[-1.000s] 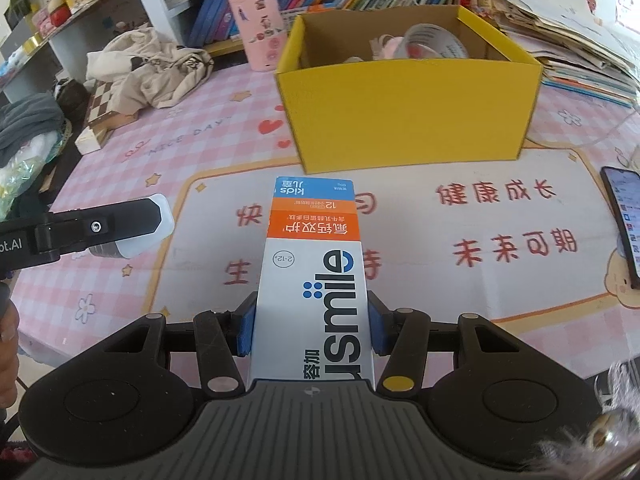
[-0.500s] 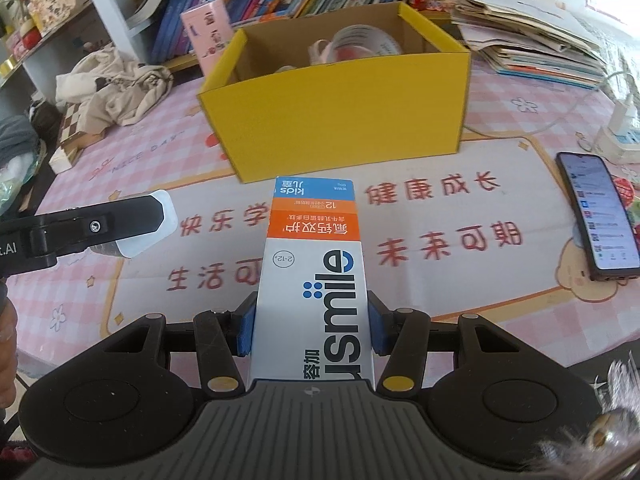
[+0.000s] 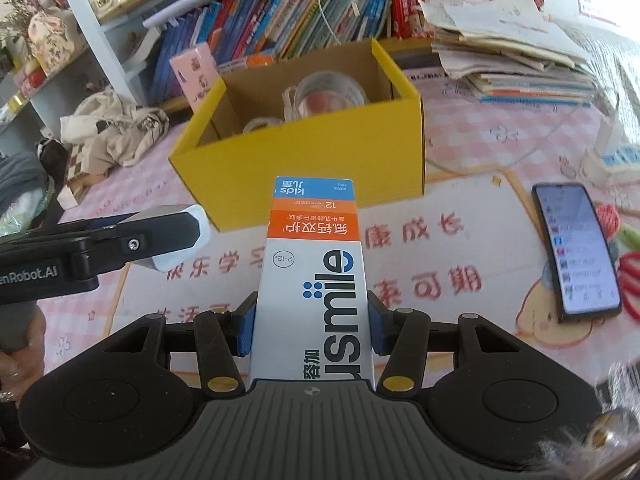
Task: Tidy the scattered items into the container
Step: 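Lower the usmile box and charger into the yellow box and open both grippers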
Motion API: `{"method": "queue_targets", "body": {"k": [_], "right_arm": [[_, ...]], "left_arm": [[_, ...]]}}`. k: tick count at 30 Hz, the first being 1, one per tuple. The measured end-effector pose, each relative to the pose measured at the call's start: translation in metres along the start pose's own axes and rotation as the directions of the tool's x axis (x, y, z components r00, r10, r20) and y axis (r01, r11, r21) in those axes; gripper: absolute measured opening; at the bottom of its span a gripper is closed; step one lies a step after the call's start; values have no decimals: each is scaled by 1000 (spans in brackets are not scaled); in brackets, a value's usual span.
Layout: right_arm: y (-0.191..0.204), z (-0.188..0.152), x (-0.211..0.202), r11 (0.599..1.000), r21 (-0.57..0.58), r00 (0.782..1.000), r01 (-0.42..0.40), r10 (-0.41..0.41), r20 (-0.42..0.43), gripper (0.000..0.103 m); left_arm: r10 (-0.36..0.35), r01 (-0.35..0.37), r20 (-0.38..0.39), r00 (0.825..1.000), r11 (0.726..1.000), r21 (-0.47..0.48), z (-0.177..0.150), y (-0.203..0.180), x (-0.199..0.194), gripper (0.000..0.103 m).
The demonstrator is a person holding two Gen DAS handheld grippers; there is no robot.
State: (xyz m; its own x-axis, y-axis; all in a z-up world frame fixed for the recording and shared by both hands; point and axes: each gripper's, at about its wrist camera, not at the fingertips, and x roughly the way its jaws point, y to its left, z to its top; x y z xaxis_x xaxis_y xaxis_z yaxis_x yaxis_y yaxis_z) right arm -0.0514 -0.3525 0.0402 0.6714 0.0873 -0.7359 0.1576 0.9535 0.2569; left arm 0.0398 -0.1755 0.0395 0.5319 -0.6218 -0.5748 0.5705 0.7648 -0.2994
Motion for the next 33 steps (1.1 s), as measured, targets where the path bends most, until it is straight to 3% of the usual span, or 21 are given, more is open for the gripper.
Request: {"method": "queue_targets", "body": {"k": [7,17,20,26,33], "right_arm": [[-11,33,-5,997,-46,996,-64,67,62,50],[-30,104,9,985,-98,974,-141,156,165,50],[-34,130,25,982,-115,971,-150,169,171,50],[-25,176,63,967,-166,961,-195,222,164,50],[-5,209,125,937,-250,963,-243,265,57,50]], "left_arm": [[24,-25,64,998,1000,3,28,-8,8,71],[146,-146,157,977,989,-9,68,4,22,71],[200,-200,151,968,980,-14,78,15,32,71],[276,-289,138,951,953,88,92,21,61,71],[337,-340,53,940,915,217,93,27,101,71]]}}
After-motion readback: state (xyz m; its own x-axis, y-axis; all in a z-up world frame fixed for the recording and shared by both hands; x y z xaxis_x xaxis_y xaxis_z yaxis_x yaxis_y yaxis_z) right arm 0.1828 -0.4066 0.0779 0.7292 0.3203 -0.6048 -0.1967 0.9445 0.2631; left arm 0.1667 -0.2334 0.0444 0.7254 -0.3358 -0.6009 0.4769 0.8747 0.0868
